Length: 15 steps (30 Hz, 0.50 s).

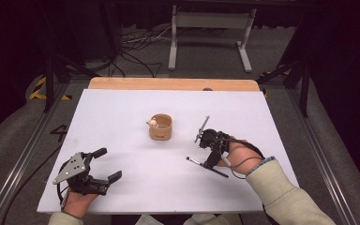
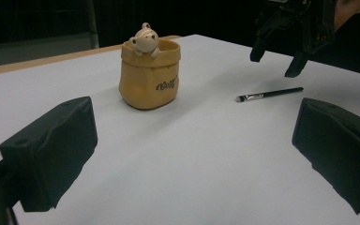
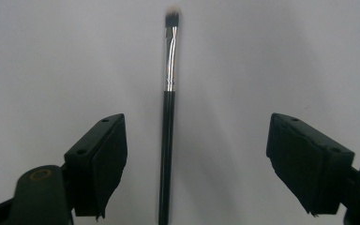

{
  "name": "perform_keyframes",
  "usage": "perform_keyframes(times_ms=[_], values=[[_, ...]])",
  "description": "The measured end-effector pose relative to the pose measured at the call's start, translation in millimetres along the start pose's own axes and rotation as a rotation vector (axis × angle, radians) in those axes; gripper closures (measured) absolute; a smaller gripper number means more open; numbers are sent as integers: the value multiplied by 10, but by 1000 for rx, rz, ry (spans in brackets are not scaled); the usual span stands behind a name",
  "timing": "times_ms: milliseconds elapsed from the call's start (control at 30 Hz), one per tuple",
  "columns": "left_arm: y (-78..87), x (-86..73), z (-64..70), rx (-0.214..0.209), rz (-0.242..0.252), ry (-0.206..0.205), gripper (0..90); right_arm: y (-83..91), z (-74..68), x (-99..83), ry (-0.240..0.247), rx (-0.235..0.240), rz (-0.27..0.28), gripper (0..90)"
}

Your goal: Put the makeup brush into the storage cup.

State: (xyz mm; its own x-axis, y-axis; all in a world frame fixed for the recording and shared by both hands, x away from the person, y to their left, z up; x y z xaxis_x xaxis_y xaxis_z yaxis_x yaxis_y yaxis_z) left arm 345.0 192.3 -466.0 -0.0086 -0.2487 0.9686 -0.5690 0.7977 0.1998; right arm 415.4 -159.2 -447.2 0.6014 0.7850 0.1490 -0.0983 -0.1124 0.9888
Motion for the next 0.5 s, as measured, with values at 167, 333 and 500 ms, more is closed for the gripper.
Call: perform_keyframes(times_ms=[167,333,500], values=[[0,1,1,-6,-1,5,8,-55,-12,1,-1,8,-20,213],[-1,1,3,-7,3,12,8,-126,-27,-1,-6,19,-39,222],[1,0,0,-8,0,8,9,-180,-39,-6,-5,29,-47,231]])
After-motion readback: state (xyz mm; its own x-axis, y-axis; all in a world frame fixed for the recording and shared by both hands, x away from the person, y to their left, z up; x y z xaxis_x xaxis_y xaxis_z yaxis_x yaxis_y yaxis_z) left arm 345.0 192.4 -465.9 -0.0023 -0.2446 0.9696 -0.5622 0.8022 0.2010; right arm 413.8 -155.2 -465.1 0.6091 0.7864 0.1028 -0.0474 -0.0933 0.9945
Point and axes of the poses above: each handheld gripper's, and its own axes: y roughly backward along the jaws, x roughly out of its top, z roughly to its right, the point moved 6 cm from there along -y, roughly forward along the jaws, and after that the axes turned 13 degrees about -y, right-handed, at the moved point
